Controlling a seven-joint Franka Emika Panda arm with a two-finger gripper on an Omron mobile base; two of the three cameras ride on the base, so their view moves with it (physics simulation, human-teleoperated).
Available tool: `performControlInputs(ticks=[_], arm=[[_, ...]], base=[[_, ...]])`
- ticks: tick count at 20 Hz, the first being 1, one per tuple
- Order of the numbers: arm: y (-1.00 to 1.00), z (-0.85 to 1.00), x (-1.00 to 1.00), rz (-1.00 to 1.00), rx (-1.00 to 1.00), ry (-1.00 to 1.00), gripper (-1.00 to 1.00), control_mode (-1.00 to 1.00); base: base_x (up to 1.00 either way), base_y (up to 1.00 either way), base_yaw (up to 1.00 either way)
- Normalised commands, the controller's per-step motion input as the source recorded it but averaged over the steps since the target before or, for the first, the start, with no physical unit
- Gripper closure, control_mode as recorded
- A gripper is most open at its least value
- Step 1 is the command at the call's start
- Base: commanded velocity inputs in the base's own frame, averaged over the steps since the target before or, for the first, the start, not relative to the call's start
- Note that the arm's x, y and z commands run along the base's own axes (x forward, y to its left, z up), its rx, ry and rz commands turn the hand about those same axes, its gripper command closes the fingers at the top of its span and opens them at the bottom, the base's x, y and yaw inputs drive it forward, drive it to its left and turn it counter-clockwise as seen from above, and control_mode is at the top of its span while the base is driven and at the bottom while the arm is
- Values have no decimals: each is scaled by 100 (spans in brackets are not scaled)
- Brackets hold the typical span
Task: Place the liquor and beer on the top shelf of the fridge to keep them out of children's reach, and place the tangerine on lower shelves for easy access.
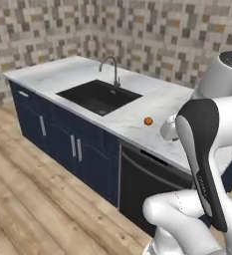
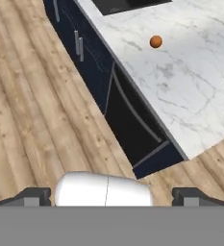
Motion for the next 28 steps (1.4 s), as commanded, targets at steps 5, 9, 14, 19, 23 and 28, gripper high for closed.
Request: performControlInputs(ticks=[5, 9, 14, 19, 23, 28], arm=[[0, 0, 0, 0, 0, 0, -100, 100], [0, 0, 0, 0, 0, 0, -100, 100], [0, 0, 0, 0, 0, 0, -100, 100], [0, 0, 0, 0, 0, 0, -100, 100], [0, 0, 0, 0, 0, 0, -100, 100], [0, 0, 0, 0, 0, 0, -100, 100]], base=[[0, 85, -55], [5, 85, -54], [11, 88, -52], [19, 93, -47], [25, 84, -44], [25, 64, -41]])
